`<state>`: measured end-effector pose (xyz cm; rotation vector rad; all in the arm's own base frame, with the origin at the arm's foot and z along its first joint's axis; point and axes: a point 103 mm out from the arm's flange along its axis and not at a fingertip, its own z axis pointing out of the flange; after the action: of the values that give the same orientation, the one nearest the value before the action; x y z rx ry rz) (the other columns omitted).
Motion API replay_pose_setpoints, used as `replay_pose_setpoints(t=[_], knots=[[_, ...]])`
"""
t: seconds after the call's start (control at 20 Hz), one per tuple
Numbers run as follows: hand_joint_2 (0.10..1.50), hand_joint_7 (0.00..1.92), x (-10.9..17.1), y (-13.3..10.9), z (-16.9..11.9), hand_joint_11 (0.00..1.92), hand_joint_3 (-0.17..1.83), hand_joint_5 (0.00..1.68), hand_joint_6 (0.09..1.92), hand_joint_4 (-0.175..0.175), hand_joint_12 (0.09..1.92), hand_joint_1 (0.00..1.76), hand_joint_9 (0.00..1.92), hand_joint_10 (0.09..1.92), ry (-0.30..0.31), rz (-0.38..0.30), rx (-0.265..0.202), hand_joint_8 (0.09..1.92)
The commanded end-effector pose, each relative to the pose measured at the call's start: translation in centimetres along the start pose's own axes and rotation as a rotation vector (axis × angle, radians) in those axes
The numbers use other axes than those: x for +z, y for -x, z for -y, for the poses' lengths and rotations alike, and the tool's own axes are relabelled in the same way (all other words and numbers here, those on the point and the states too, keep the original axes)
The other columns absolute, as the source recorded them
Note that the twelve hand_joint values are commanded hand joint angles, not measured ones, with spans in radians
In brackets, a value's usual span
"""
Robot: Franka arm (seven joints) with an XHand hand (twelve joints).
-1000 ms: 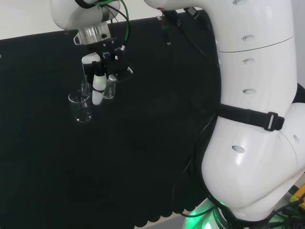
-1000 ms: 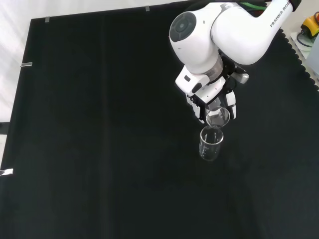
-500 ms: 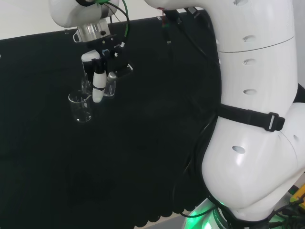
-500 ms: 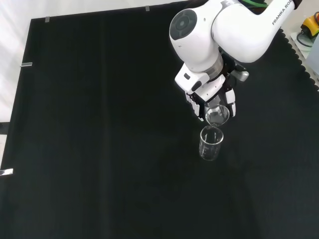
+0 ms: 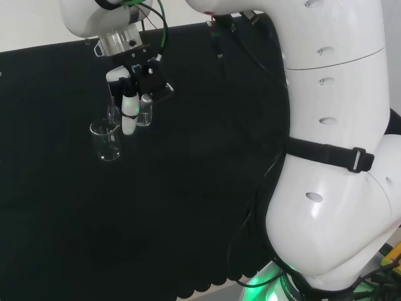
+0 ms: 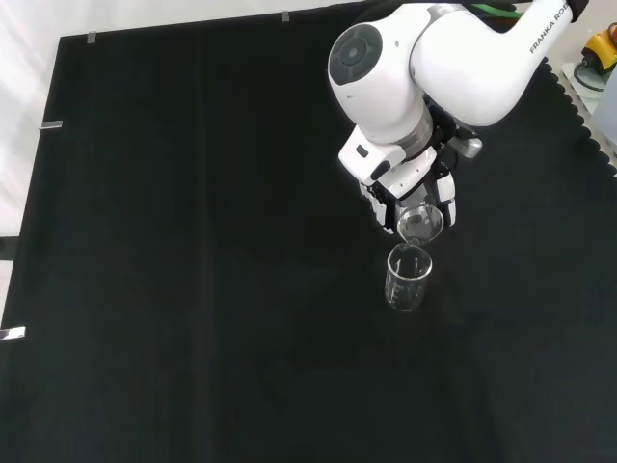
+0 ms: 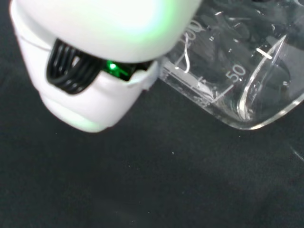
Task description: Pour the water from the handheld beaker into the one on the table.
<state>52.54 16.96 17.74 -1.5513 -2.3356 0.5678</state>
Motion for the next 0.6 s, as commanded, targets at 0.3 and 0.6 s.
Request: replay_pose_setpoints(t=[0.3, 0.6], knots=[[0.51, 1.42, 0.7, 2.2, 0.2, 1.29, 0.85, 1.36, 0.57, -0.175, 0.68, 1.33, 1.71, 0.39, -0.028, 0.046, 0.015, 0.53], [0.51, 1.42, 0.6, 1.5, 0.0, 1.29, 0.85, 1.36, 0.57, -0.175, 0.68, 1.33, 1.7, 0.39, -0.026, 0.042, 0.013, 0.53]])
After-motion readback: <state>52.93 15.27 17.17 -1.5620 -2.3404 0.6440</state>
